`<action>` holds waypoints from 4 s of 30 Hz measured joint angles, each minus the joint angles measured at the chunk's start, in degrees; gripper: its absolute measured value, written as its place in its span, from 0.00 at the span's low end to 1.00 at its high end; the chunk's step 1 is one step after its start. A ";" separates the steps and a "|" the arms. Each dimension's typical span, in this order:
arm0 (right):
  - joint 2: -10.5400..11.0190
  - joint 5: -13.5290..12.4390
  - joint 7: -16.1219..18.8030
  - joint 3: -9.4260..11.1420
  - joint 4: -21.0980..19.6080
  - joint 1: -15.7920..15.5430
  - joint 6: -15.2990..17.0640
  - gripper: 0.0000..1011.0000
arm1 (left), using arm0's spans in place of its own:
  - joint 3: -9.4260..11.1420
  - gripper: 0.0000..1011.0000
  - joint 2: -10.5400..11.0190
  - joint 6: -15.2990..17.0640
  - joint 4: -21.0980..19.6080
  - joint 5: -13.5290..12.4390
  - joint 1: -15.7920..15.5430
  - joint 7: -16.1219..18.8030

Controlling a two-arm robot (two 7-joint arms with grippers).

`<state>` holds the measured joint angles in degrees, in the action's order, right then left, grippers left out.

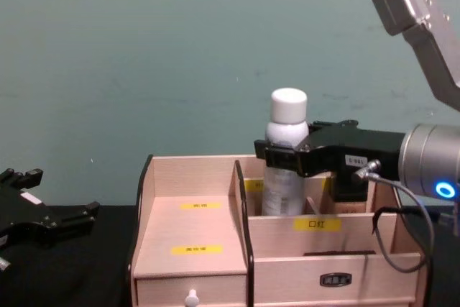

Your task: Pick up the facial cleanser and watermelon frost from the table and place them into the tiered storage box.

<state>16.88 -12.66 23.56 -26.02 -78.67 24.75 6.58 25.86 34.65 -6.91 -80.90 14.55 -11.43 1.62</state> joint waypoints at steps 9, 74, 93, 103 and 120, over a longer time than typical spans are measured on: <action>-0.43 -0.02 0.14 0.00 1.55 0.21 0.15 0.60 | 0.00 0.99 0.00 0.00 0.00 0.00 0.00 0.00; 11.48 -1.64 -4.69 6.03 -30.91 -19.81 20.21 0.99 | 0.00 0.99 0.00 0.00 0.00 0.00 0.00 0.00; 11.69 0.95 -7.83 7.34 -34.84 -31.61 22.94 0.99 | 0.00 0.99 0.00 0.00 0.00 0.00 0.00 0.00; 8.76 3.02 -9.52 6.77 -33.23 -31.17 26.64 0.99 | 0.00 0.99 0.00 0.00 0.00 0.00 0.00 0.00; 4.43 5.47 -9.00 5.28 -30.04 -28.93 28.35 0.99 | 0.00 0.99 0.00 0.00 0.00 0.00 0.00 0.00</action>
<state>21.31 -7.19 14.56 -20.75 -108.70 -4.18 34.93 25.86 34.64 -6.91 -80.90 14.55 -11.43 1.62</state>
